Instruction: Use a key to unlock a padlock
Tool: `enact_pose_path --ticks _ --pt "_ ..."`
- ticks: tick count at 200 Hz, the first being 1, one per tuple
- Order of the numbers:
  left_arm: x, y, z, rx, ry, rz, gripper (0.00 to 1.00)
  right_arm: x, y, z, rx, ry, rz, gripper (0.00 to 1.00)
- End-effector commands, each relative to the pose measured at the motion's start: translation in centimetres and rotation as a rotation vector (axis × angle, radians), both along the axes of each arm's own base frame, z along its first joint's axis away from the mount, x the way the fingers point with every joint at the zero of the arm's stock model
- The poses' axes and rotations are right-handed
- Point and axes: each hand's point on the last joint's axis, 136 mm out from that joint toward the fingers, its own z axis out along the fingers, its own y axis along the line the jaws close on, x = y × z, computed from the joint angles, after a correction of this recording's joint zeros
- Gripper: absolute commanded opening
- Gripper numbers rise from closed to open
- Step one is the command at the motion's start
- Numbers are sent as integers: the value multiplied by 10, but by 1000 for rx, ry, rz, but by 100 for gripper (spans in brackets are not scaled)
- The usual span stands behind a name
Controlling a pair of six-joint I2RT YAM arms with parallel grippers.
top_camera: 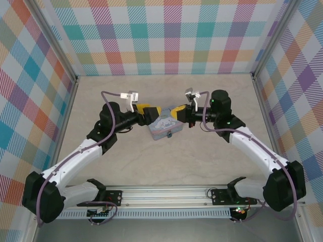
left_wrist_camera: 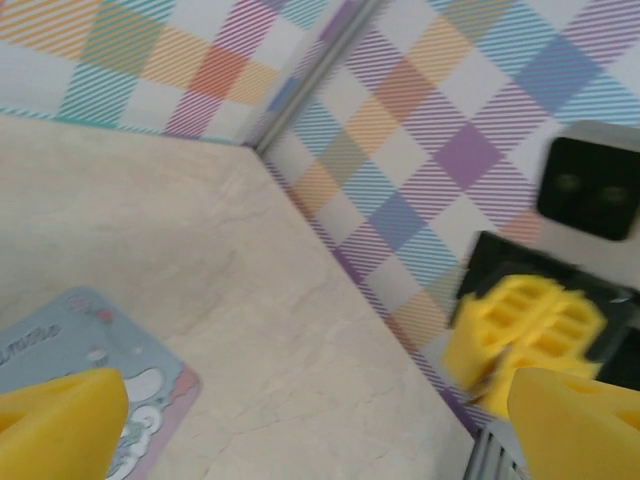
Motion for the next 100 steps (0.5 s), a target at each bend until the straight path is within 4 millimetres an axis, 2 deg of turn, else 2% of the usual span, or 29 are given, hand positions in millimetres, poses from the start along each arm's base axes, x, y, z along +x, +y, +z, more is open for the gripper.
enact_pose_path --ticks 1,46,76,100 --pt "16 4 -33 37 107 53 98 15 -22 -12 -25 46 -129 4" --pt "31 -23 -87 56 299 -9 97 45 -61 -38 -46 183 -335 3" --pt "30 -41 -123 119 412 -28 97 51 -66 -52 -30 242 -358 3" --pt "34 -47 -138 134 454 -26 97 53 -62 -57 -20 268 -339 3"
